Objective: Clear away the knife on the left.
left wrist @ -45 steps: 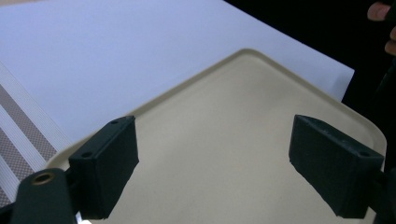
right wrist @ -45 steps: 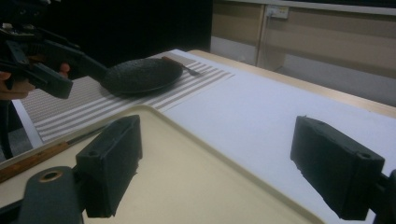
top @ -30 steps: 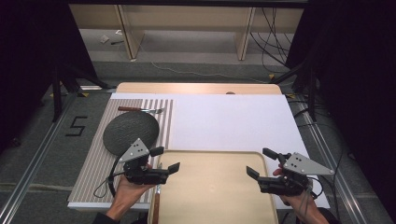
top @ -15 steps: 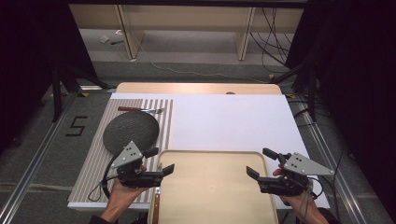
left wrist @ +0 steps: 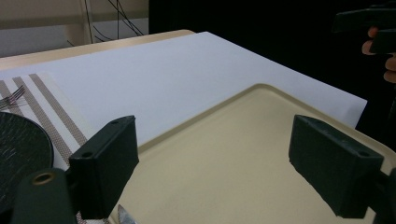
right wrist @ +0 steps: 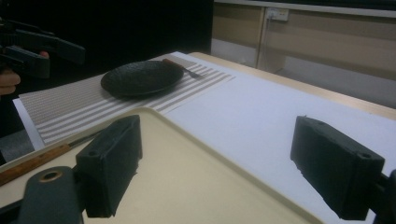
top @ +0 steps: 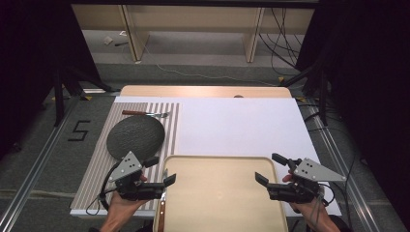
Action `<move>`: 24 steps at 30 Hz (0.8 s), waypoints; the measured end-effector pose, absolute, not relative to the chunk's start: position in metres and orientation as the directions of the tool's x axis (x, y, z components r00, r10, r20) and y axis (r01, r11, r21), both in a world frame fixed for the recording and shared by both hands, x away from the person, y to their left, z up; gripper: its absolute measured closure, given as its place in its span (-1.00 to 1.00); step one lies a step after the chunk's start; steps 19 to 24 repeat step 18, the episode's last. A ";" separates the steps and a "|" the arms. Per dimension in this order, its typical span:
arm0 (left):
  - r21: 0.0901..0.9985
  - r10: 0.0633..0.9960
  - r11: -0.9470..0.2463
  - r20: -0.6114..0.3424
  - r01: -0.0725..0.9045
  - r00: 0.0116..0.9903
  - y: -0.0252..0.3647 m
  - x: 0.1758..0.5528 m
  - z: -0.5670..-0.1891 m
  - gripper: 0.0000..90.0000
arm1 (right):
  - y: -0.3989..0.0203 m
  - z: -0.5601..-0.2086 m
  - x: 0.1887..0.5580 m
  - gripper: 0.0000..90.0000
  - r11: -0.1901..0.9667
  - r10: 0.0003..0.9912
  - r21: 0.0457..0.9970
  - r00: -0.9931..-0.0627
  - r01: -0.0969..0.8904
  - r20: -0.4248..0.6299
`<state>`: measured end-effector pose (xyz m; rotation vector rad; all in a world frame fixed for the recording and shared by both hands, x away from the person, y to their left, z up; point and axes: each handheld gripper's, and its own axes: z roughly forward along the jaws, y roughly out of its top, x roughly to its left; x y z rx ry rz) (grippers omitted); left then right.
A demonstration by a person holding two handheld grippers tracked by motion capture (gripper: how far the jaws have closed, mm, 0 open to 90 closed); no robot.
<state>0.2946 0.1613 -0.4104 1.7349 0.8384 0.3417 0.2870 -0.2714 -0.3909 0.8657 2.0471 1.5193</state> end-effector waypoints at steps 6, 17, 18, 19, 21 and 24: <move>0.923 0.683 -0.125 -0.186 0.364 0.706 0.162 0.296 -0.411 -0.66 | -0.272 -0.391 0.287 -0.61 0.197 0.709 0.956 -0.705 0.219 0.015; 0.924 0.682 -0.127 -0.183 0.361 0.708 0.161 0.296 -0.411 -0.66 | -0.271 -0.391 0.287 -0.61 0.199 0.709 0.955 -0.705 0.220 0.014; 0.924 0.682 -0.126 -0.184 0.361 0.708 0.160 0.297 -0.411 -0.66 | -0.272 -0.391 0.287 -0.61 0.200 0.709 0.955 -0.705 0.220 0.014; 0.924 0.682 -0.126 -0.184 0.361 0.708 0.160 0.297 -0.411 -0.66 | -0.272 -0.391 0.287 -0.61 0.200 0.709 0.955 -0.705 0.220 0.014; 0.924 0.682 -0.126 -0.184 0.361 0.708 0.160 0.297 -0.411 -0.66 | -0.272 -0.391 0.287 -0.61 0.200 0.709 0.955 -0.705 0.220 0.014; 0.924 0.682 -0.126 -0.184 0.361 0.708 0.160 0.297 -0.411 -0.66 | -0.272 -0.391 0.287 -0.61 0.200 0.709 0.955 -0.705 0.220 0.014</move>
